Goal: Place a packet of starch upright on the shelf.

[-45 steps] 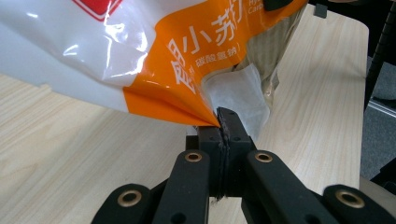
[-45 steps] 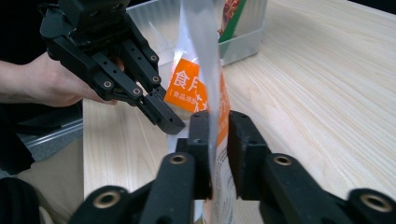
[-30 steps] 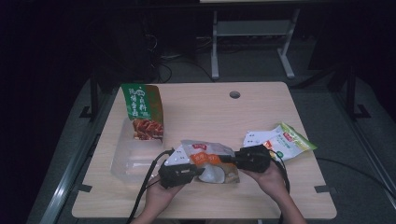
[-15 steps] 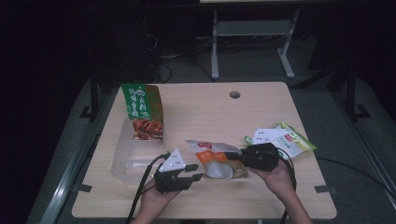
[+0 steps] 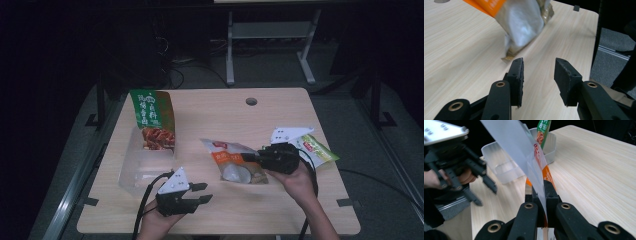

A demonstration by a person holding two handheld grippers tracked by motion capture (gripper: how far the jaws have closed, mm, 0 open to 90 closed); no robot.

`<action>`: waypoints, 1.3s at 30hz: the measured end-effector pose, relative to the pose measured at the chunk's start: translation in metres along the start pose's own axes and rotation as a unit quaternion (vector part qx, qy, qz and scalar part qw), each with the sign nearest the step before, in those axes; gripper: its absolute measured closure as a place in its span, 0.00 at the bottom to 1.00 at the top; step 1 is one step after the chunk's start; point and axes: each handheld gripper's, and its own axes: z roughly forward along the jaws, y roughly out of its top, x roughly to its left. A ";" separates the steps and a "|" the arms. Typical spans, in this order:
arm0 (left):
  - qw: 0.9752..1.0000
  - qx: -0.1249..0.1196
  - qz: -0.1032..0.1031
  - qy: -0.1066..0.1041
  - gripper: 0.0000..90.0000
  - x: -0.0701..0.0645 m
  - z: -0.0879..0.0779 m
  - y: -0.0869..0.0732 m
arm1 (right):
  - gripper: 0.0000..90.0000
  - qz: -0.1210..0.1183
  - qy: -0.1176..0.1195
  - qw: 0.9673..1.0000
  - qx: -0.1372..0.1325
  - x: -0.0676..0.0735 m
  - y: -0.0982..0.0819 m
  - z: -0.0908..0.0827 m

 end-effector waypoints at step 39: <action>0.999 -0.020 0.018 -0.026 0.57 -0.013 -0.018 -0.010 | 1.00 -0.028 0.050 0.998 -0.004 0.017 0.104 0.060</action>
